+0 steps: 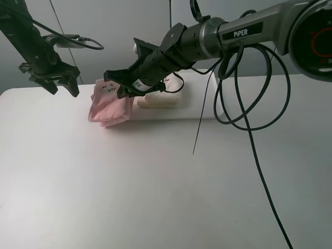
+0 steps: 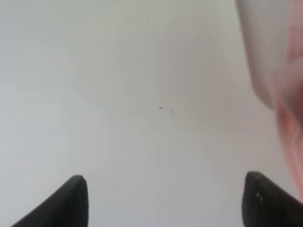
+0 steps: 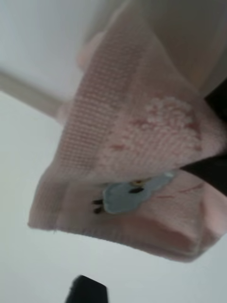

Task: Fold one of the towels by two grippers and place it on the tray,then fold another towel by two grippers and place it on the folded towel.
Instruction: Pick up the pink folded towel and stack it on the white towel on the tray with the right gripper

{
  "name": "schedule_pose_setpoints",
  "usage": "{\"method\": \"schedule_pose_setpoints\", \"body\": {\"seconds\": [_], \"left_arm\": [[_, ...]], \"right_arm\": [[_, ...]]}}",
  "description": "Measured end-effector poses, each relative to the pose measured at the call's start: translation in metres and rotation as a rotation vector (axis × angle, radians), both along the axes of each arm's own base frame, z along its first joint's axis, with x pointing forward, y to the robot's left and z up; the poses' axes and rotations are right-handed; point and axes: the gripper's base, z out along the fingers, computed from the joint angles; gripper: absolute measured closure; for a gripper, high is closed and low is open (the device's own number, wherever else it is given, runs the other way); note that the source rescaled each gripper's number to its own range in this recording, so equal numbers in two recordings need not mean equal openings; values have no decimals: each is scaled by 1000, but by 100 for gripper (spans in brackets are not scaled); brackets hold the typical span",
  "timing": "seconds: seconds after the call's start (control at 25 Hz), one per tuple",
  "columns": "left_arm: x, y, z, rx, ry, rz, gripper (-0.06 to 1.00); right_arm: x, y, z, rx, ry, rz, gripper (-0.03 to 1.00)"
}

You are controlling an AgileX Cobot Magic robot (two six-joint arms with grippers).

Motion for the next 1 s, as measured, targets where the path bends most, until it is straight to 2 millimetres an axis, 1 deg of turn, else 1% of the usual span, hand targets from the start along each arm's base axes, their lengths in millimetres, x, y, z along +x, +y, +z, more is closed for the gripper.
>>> {"method": "schedule_pose_setpoints", "body": {"seconds": [0.08, 0.2, 0.52, 0.68, 0.8, 1.0], "left_arm": [[0, 0, 0, 0, 0, 0, 9], [0, 0, 0, 0, 0, -1, 9], [0, 0, 0, 0, 0, -1, 9], [0, 0, 0, 0, 0, -1, 9], [0, 0, 0, 0, 0, -1, 9], [0, 0, 0, 0, 0, -1, 9]], "right_arm": [[8, -11, 6, 7, -2, -27, 89], [17, -23, 13, 28, 12, -52, 89], [44, -40, 47, 98, -42, -95, 89], [55, -56, 51, 129, -22, -156, 89], [61, -72, 50, 133, 11, -176, 89], [66, -89, 49, 140, 71, -196, 89]]}}
